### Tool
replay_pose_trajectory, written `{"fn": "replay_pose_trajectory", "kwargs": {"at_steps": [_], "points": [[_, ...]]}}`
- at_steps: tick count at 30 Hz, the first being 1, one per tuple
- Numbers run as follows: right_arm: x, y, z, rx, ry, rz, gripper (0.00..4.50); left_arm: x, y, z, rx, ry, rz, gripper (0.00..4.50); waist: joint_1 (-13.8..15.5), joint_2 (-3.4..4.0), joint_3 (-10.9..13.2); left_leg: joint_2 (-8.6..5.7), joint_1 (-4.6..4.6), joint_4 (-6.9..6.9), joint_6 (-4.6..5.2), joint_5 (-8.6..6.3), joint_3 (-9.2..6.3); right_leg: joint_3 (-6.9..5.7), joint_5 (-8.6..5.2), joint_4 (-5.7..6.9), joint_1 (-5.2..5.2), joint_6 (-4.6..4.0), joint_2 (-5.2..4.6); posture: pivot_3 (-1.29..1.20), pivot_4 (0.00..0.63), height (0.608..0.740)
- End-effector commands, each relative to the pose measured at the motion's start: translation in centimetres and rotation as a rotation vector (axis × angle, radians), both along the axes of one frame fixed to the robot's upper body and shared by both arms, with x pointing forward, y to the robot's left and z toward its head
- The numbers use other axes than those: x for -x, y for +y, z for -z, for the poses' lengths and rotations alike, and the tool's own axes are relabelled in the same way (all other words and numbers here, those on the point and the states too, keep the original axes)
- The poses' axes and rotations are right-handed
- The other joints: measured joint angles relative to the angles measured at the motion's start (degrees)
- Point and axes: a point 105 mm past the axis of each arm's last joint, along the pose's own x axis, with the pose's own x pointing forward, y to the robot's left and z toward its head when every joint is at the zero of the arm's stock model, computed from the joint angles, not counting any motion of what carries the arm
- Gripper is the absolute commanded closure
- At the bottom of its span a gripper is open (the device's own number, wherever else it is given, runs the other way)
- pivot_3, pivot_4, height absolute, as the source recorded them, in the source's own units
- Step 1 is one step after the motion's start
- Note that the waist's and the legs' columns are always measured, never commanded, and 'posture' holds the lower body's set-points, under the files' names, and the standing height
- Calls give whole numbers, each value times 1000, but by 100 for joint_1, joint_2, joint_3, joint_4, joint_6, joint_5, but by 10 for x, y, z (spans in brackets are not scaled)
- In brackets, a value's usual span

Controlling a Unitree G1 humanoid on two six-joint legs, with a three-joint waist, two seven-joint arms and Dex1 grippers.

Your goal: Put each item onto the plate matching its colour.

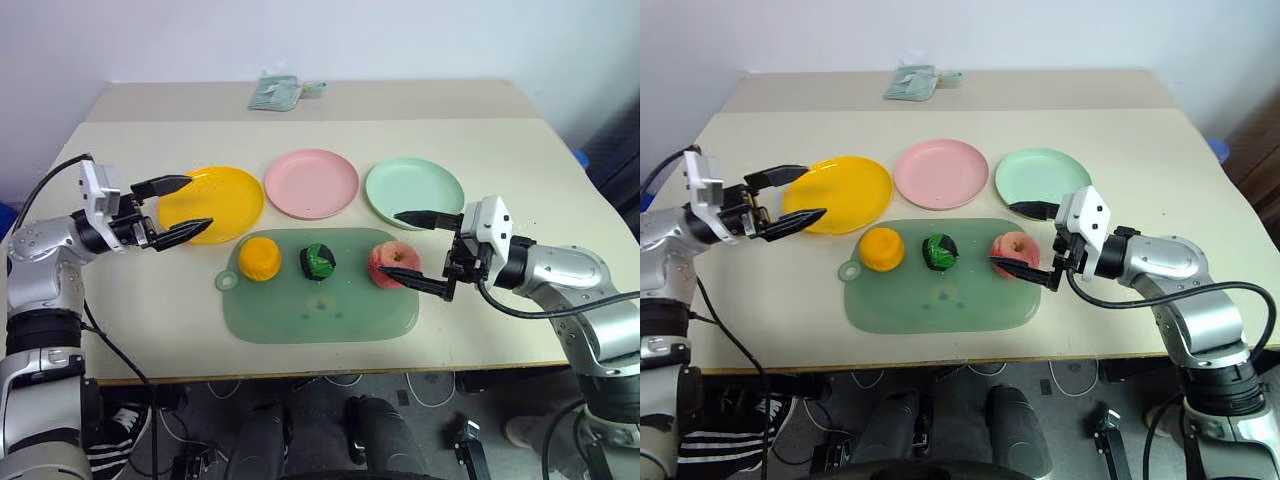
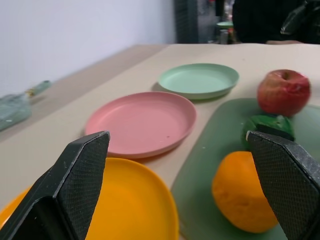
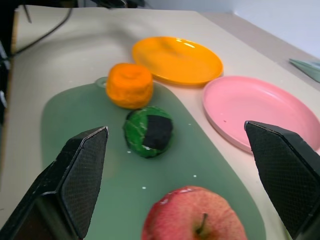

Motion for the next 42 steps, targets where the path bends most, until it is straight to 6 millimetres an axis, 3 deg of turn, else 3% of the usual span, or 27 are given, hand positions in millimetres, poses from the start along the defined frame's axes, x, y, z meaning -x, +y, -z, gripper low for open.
{"fn": "replay_pose_trajectory", "kwargs": {"at_steps": [1,6,12,16,21,25,27,34,42], "points": [[1,2,-14,-6,-60,-11,43,3,-1,-11,6,-39,19,0,-3,0,0,0,-1,0,0,0,0,0,0,0,0,0,0,0,150,734],[5,-5,-17,8,-49,-12,43,8,-12,-5,22,-6,61,0,-5,0,0,0,-2,-1,0,0,0,0,0,-1,0,0,-1,0,150,734],[9,-7,-29,21,-30,-51,43,36,-16,31,-117,144,185,0,-27,1,0,4,2,-3,0,0,1,2,0,1,-1,0,0,0,150,734],[8,-2,-21,6,64,-66,43,17,-30,33,-48,81,114,0,47,2,-1,5,10,-2,0,0,-2,0,-1,1,7,-3,0,0,150,734],[9,1,-32,7,112,-74,43,-1,-53,23,-37,36,93,0,114,1,-1,-2,15,1,1,-1,2,2,0,-9,19,-1,-6,0,150,734],[4,8,-39,25,105,-70,43,1,-73,37,-49,101,143,0,87,4,-2,-1,18,-2,2,-1,2,2,0,-7,17,0,-5,0,150,734],[5,11,-38,48,130,-68,43,-3,-76,48,-55,149,132,0,86,4,-2,1,18,-3,2,-1,0,2,0,-6,18,0,-3,0,150,734],[7,13,-39,71,180,-75,43,-6,-84,56,-57,241,159,0,85,4,-2,2,17,-3,2,-1,0,1,0,-6,17,-1,-2,0,150,734],[7,16,-45,106,146,-72,43,-5,-92,73,-155,213,177,0,87,3,-2,1,17,-3,2,-1,0,2,0,-8,17,-1,-3,0,150,734]]}}
